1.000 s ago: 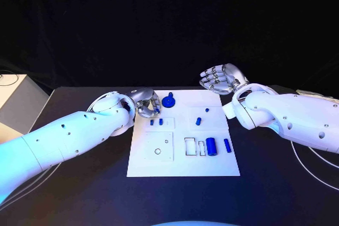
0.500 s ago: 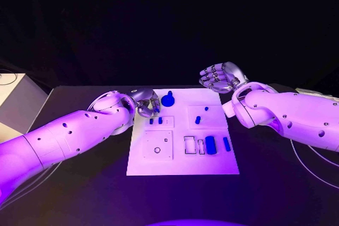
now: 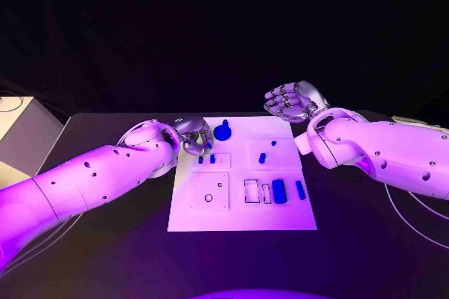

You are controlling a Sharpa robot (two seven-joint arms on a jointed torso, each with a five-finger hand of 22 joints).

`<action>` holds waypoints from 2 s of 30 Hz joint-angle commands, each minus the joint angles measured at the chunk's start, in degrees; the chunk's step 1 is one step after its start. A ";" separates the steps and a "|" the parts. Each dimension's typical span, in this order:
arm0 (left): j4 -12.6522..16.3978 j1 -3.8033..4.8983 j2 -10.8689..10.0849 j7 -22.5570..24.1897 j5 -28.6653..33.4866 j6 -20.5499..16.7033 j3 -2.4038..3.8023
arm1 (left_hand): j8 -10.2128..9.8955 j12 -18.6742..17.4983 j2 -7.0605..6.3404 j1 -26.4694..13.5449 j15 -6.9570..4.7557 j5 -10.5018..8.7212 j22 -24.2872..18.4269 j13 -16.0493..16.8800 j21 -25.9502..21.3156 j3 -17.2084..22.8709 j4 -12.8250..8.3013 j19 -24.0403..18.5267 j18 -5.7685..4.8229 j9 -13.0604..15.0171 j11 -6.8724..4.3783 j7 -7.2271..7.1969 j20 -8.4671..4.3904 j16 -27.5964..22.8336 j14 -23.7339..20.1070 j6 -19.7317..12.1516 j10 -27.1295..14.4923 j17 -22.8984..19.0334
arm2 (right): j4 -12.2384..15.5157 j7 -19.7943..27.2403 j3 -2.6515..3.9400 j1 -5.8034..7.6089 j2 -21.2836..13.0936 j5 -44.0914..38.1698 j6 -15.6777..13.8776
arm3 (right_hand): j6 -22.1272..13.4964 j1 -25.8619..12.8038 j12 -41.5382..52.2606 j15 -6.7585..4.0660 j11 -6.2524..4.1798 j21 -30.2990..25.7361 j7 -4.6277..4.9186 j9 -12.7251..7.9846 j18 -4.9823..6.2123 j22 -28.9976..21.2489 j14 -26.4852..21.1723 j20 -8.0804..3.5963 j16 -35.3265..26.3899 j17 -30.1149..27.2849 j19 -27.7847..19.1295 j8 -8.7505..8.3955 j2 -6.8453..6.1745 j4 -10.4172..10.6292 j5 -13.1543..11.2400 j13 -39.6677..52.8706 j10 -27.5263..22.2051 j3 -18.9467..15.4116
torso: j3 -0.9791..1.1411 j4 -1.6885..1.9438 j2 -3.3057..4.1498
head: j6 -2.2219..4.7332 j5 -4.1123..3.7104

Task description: Assemble the parts on the task board

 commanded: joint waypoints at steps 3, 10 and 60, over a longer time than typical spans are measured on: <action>0.09 -0.17 0.06 -0.62 0.16 2.31 -0.20 | 0.06 -0.31 0.24 -0.34 0.15 -0.24 -0.10 0.10 -0.35 -0.12 -0.18 -0.40 -0.55 0.21 0.08 0.02 0.08 -0.19 -0.35 0.41 0.49 0.07 | 0.11 0.61 0.01 -0.02 -0.02 -0.66 0.11 | 0.22 -0.48 -0.29 0.13 0.00 -0.05 3.79 -0.05 0.66 -0.05 0.27 0.13 -0.17 -0.05 -0.05 -0.37 0.10 -0.07 0.28 -0.03 0.44 -0.15 | 0.02 -0.03 0.00 | 0.10 0.05; 0.20 -0.17 0.04 -1.23 0.16 2.32 -0.22 | -0.11 -0.61 -0.13 -0.66 0.15 -0.33 0.15 0.17 -0.22 -0.55 -0.18 -0.22 -0.63 0.24 0.11 0.00 0.08 -0.04 -0.30 0.40 0.38 0.41 | 0.13 0.53 0.01 -0.02 -0.07 -0.66 0.16 | 0.21 -0.49 -0.47 0.16 0.03 -0.07 3.82 -0.11 0.65 -0.22 0.26 0.15 -0.29 -0.20 -0.10 -0.47 0.10 -0.11 0.29 -0.04 0.44 -0.18 | -0.01 -0.02 -0.01 | 0.18 0.08; -0.54 -0.17 -1.78 -1.15 0.57 -0.63 0.10 | -6.75 -3.89 -2.74 -1.91 2.96 -0.07 -8.48 -0.01 -8.04 -3.23 0.85 -7.80 1.15 -1.94 3.36 -0.14 2.57 -3.29 -8.91 -8.09 -10.77 -13.19 | -0.96 0.96 -0.01 -0.02 -0.85 -7.36 8.46 | 2.51 3.26 -3.18 -0.98 -0.94 2.23 2.33 -0.88 0.87 -1.94 3.70 -1.15 -0.38 -2.53 6.69 -1.35 -0.53 -4.37 -5.91 0.02 1.80 -1.57 | -0.08 0.02 -0.02 | 0.37 -0.49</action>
